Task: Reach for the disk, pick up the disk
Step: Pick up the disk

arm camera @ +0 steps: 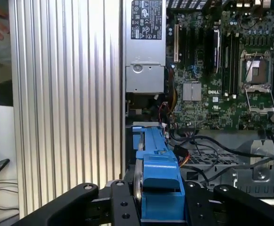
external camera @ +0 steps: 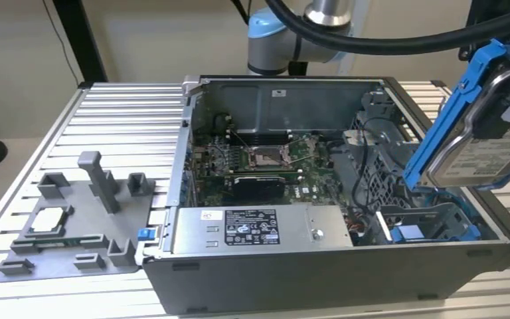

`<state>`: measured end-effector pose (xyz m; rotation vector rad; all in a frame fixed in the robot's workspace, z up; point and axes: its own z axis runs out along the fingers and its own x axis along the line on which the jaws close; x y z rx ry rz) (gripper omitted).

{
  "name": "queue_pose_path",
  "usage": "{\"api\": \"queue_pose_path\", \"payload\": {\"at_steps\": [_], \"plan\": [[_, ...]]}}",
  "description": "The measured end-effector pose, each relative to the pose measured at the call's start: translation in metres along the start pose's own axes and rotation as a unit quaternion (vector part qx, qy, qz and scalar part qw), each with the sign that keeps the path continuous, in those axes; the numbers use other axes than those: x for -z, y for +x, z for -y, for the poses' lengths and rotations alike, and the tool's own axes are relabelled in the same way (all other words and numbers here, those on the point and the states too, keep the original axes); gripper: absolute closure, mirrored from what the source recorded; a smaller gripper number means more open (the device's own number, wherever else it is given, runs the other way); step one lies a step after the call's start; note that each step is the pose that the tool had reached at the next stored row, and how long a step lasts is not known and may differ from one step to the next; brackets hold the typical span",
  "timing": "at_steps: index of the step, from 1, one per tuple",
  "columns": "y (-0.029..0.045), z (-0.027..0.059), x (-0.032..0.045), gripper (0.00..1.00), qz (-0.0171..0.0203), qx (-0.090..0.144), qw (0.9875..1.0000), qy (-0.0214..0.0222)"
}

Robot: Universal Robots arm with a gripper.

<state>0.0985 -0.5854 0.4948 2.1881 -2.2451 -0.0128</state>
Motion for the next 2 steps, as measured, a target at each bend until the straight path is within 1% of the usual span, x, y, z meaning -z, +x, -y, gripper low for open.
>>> {"api": "queue_pose_path", "payload": {"at_steps": [2], "plan": [[0.0,0.0,0.0,1.0,0.0,0.0,1.0,0.0]]}}
